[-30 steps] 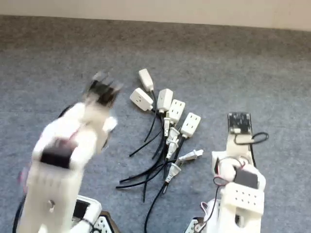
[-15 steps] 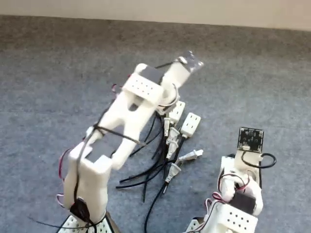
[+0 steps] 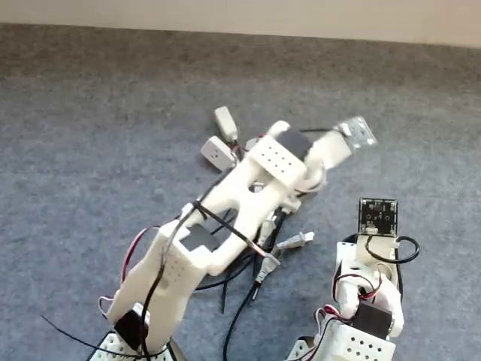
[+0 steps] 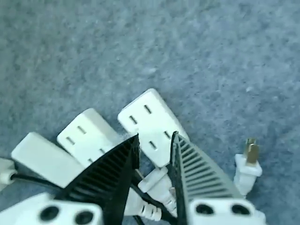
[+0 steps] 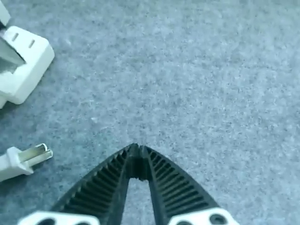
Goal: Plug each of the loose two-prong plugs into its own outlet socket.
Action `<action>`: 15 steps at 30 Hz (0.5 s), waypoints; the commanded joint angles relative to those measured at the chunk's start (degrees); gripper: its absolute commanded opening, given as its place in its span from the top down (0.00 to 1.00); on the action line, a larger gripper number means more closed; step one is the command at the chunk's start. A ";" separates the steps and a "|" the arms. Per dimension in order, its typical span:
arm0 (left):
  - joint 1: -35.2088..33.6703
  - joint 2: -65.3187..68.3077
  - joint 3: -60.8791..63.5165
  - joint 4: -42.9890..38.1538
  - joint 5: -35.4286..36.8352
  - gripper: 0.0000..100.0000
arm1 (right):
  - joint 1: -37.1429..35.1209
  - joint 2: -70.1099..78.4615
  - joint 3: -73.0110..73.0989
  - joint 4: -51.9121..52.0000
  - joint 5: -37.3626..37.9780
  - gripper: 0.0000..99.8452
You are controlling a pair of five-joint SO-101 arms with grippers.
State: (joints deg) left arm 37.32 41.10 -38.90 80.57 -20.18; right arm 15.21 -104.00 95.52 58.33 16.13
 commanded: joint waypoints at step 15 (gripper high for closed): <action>-2.59 5.14 -2.86 0.35 -0.18 0.71 | -3.12 -0.40 5.14 0.66 2.37 0.98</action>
State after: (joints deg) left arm 37.85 46.55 -40.22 80.57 -20.18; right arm 12.75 -104.00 95.52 58.86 17.98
